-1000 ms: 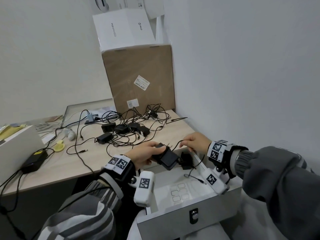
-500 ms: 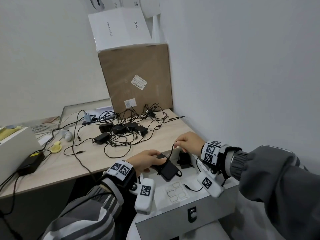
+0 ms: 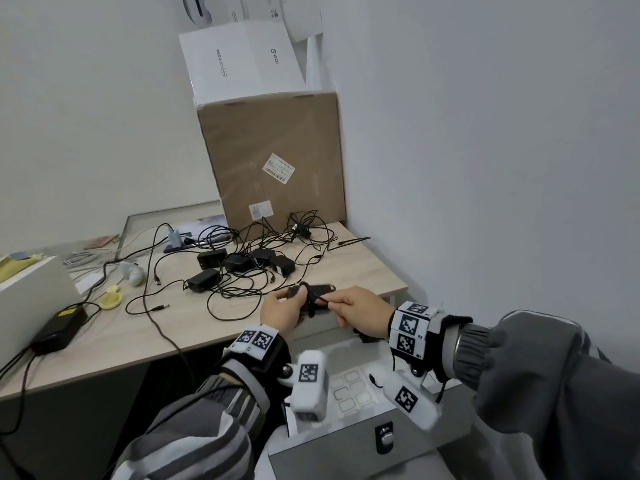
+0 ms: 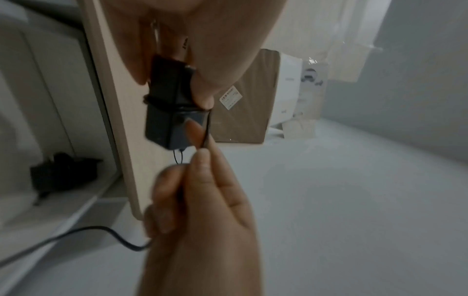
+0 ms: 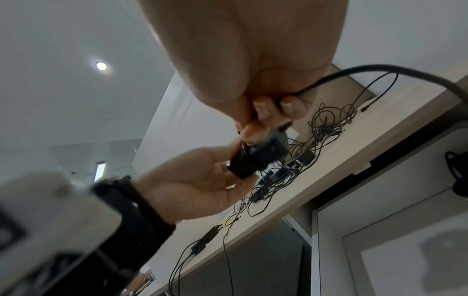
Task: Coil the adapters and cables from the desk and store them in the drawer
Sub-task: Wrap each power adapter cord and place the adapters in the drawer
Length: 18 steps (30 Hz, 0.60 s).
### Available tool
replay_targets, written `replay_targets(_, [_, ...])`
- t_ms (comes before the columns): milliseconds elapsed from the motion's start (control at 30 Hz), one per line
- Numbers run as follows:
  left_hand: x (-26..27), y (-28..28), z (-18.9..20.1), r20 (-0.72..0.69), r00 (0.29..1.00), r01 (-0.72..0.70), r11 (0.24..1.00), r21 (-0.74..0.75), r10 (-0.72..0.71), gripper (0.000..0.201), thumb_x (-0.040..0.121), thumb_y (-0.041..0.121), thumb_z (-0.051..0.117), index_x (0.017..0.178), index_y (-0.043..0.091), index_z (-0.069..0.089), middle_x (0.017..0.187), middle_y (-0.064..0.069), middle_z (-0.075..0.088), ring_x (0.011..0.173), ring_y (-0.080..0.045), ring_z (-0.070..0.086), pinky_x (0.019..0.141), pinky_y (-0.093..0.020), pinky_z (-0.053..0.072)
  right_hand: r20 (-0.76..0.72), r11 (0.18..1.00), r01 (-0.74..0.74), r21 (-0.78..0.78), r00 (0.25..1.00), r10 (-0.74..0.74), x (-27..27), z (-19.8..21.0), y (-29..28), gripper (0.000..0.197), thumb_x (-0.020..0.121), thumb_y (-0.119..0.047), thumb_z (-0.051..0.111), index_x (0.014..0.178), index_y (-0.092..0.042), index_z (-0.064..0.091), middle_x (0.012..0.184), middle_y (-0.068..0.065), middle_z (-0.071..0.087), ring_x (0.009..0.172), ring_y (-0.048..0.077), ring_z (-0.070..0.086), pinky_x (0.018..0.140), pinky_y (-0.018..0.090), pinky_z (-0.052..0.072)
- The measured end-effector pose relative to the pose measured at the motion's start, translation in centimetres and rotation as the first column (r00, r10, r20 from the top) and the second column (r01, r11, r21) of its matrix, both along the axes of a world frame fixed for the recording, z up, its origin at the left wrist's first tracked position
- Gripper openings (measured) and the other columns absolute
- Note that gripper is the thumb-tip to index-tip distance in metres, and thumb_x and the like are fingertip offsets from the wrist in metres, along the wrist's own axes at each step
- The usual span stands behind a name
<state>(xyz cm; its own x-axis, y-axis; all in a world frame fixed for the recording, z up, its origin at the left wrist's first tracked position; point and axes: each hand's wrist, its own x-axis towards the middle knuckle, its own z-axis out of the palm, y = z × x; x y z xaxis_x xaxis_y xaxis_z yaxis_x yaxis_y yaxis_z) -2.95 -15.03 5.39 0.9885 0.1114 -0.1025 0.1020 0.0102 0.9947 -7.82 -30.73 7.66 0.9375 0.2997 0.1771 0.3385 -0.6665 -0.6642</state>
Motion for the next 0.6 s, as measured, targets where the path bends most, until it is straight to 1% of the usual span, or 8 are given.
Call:
replay_targets(67, [0.2, -0.1, 1.1, -0.036, 0.997, -0.072, 0.967, -0.244, 0.065, 0.031, 0.091, 0.024, 0.065, 0.111, 0.003, 0.055, 0.109, -0.017, 0.062, 0.087, -0.025, 0.062, 0.068, -0.032, 0.051, -0.014, 1.000, -0.015, 0.013, 1.000, 0.015, -0.1, 0.0, 0.2, 0.028, 0.099, -0.010, 0.041, 0.114, -0.008, 0.065, 0.059, -0.007, 0.053, 0.051, -0.006, 0.049, 0.060, 0.006, 0.036])
replay_targets(133, [0.2, 0.0, 2.6, -0.058, 0.996, -0.091, 0.884, -0.459, 0.072, 0.035, 0.094, 0.023, 0.060, 0.120, 0.003, 0.051, 0.112, -0.017, 0.056, 0.092, -0.027, 0.060, 0.074, -0.032, 0.052, -0.043, 1.000, -0.024, 0.004, 0.999, 0.024, -0.3, 0.0, 0.0, 0.028, 0.099, -0.011, 0.041, 0.115, -0.011, 0.065, 0.060, -0.006, 0.053, 0.050, -0.004, 0.048, 0.057, 0.007, 0.035])
replay_targets(233, [-0.2, 0.1, 4.2, 0.030, 0.998, 0.059, 0.830, -0.554, -0.050, 0.032, 0.097, 0.024, 0.055, 0.121, 0.003, 0.052, 0.109, -0.015, 0.059, 0.086, -0.023, 0.060, 0.071, -0.029, 0.053, -0.042, 1.000, 0.004, 0.005, 0.999, -0.004, 0.0, 0.1, -0.9, 0.026, 0.099, -0.013, 0.043, 0.106, -0.011, 0.067, 0.059, -0.005, 0.053, 0.050, 0.000, 0.047, 0.055, 0.011, 0.035])
replay_targets(300, [-0.8, 0.0, 4.6, 0.081, 0.982, 0.188, 0.851, -0.491, -0.170, 0.023, 0.097, 0.025, 0.054, 0.113, 0.009, 0.054, 0.094, -0.010, 0.063, 0.072, -0.014, 0.059, 0.063, -0.022, 0.051, -0.023, 0.999, 0.046, -0.022, 0.999, -0.047, 0.4, 0.4, -1.6, 0.025, 0.098, -0.015, 0.044, 0.101, -0.012, 0.069, 0.058, -0.006, 0.051, 0.053, 0.002, 0.046, 0.055, 0.012, 0.034])
replay_targets(367, [-1.4, -0.2, 4.4, 0.104, 0.949, 0.315, 0.883, -0.348, -0.298, 0.014, 0.097, 0.028, 0.053, 0.102, 0.015, 0.055, 0.080, -0.004, 0.061, 0.057, -0.007, 0.052, 0.049, -0.016, 0.040, 0.001, 0.994, 0.108, -0.027, 0.994, -0.108, 0.6, 0.9, -2.3, 0.024, 0.097, -0.018, 0.048, 0.091, -0.012, 0.070, 0.059, -0.005, 0.051, 0.054, 0.005, 0.046, 0.053, 0.012, 0.033])
replay_targets(400, [-1.7, -0.2, 4.3, 0.101, 0.926, 0.378, 0.888, -0.264, -0.364, 0.012, 0.097, 0.029, 0.053, 0.099, 0.018, 0.055, 0.077, -0.002, 0.061, 0.057, -0.008, 0.050, 0.046, -0.016, 0.033, 0.017, 0.989, 0.142, -0.038, 0.990, -0.141, 0.7, 1.1, -2.7, 0.023, 0.096, -0.018, 0.050, 0.085, -0.011, 0.070, 0.060, -0.004, 0.053, 0.055, 0.008, 0.047, 0.052, 0.013, 0.032])
replay_targets(500, [-2.3, 0.1, 3.9, 0.062, 0.853, 0.519, 0.855, 0.006, -0.519, 0.015, 0.090, 0.026, 0.063, 0.104, 0.020, 0.059, 0.085, -0.005, 0.062, 0.070, -0.016, 0.055, 0.049, -0.021, 0.025, 0.056, 0.971, 0.174, -0.161, 0.984, -0.167, 1.1, 1.5, -3.6, 0.027, 0.088, -0.009, 0.056, 0.061, -0.014, 0.060, 0.065, 0.005, 0.056, 0.065, 0.018, 0.047, 0.054, 0.022, 0.031])
replay_targets(600, [-2.7, 0.4, 3.9, -0.005, 0.843, 0.518, 0.811, 0.271, -0.537, 0.024, 0.078, 0.030, 0.075, 0.099, 0.027, 0.064, 0.080, -0.002, 0.065, 0.066, -0.012, 0.056, 0.055, -0.026, 0.025, 0.015, 0.974, 0.185, -0.133, 0.983, -0.185, 1.2, 1.8, -3.9, 0.017, 0.086, -0.014, 0.060, 0.073, -0.008, 0.071, 0.070, 0.010, 0.065, 0.065, 0.012, 0.051, 0.056, 0.019, 0.037])
